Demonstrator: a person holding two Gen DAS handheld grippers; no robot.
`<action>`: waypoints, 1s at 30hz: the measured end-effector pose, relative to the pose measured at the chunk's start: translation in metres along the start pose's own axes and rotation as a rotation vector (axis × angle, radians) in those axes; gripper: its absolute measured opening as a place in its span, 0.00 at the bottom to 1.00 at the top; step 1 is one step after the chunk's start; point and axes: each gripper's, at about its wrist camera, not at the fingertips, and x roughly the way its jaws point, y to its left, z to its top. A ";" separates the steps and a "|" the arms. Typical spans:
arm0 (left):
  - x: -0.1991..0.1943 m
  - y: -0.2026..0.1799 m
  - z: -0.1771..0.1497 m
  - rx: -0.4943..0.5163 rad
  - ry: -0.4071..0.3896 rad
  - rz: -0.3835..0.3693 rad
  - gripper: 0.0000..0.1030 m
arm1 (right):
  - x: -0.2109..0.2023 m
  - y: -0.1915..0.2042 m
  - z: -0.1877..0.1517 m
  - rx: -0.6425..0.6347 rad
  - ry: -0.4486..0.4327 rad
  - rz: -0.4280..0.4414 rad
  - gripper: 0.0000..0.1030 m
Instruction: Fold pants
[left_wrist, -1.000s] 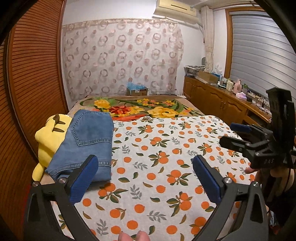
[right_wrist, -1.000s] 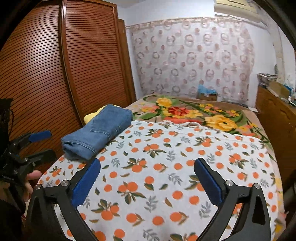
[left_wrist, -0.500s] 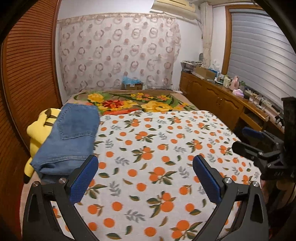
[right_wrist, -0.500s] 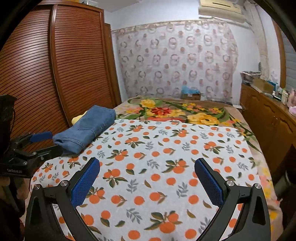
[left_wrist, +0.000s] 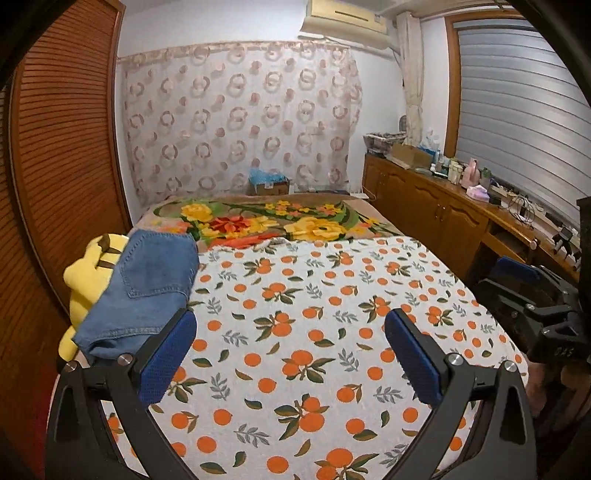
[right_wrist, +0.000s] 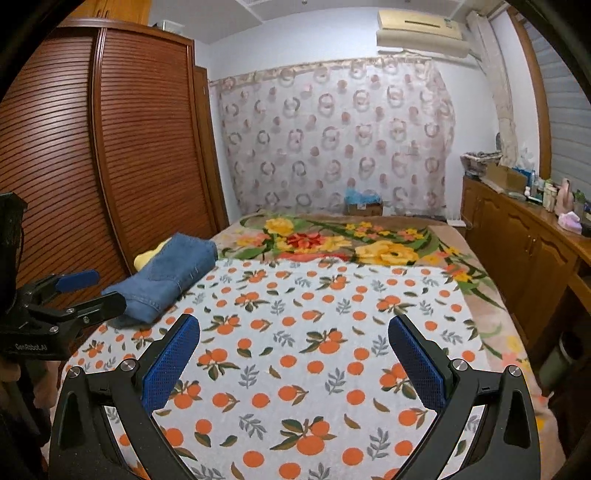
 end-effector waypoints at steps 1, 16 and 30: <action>-0.004 0.001 0.002 -0.003 -0.009 0.001 0.99 | -0.003 0.000 0.002 0.001 -0.007 -0.004 0.99; -0.033 0.003 0.011 0.004 -0.078 0.046 0.99 | -0.031 0.006 0.000 -0.006 -0.083 -0.032 0.99; -0.036 0.006 0.011 -0.001 -0.080 0.047 0.99 | -0.026 0.000 0.002 -0.002 -0.085 -0.038 0.99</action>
